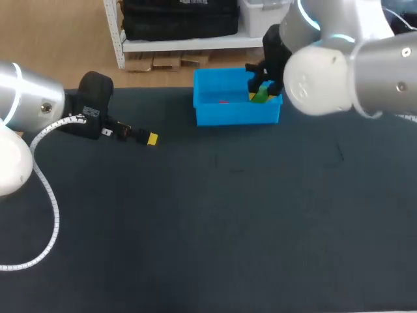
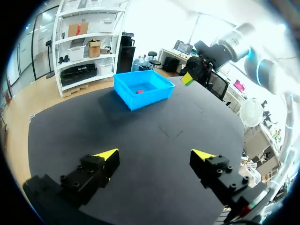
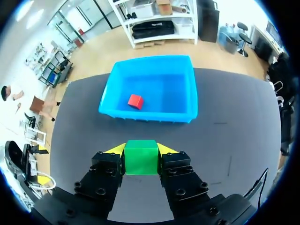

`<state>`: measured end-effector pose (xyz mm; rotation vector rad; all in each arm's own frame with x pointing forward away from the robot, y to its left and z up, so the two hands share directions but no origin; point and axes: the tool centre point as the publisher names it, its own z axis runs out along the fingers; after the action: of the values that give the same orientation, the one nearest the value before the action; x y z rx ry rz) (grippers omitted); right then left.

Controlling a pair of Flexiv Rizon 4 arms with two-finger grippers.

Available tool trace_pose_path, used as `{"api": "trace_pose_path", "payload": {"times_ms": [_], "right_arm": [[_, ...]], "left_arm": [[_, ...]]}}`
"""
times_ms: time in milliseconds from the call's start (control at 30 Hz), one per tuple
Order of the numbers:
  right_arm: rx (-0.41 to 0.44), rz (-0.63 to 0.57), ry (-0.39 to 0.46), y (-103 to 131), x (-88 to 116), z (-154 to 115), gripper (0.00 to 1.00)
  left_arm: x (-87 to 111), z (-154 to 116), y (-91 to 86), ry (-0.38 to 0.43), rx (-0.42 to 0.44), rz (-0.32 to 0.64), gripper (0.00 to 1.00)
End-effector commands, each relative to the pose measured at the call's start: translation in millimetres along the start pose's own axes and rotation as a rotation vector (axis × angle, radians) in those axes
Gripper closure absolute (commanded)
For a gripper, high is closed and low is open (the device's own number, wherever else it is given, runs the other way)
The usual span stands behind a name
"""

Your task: Use the left arm to pick the red cube and place it into the blue plastic box first, then use the right arm to grasp the green cube and put it into the same blue plastic box after the first action is fully finished.

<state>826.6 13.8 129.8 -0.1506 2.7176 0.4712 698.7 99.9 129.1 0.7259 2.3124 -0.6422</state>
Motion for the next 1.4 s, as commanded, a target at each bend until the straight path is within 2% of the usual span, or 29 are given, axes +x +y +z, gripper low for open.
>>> {"api": "trace_pose_path", "payload": {"times_ms": [33, 233, 367, 967, 1400], "right_arm": [[0.000, -0.002, -0.122, -2.1, 5.8, 1.4, 1.00], [-0.009, -0.004, -0.125, -4.1, 2.2, 5.5, 1.00], [-0.004, -0.003, -0.126, -7.2, -7.7, 12.4, 1.00], [0.022, -0.011, -0.093, -10.7, -76.2, 73.0, 1.00], [0.058, 0.005, -0.079, -23.7, -103.6, 96.9, 1.00]], "left_arm": [[1.8, -0.2, 1.3, -0.008, 0.005, 0.002, 0.00], [1.8, -0.2, 1.3, -0.008, 0.005, 0.002, 0.00], [1.8, -0.2, 1.3, -0.008, 0.005, 0.002, 0.00], [1.8, -0.2, 1.3, -0.008, 0.005, 0.002, 0.00], [1.8, -0.2, 1.3, -0.008, 0.005, 0.002, 0.00]]}}
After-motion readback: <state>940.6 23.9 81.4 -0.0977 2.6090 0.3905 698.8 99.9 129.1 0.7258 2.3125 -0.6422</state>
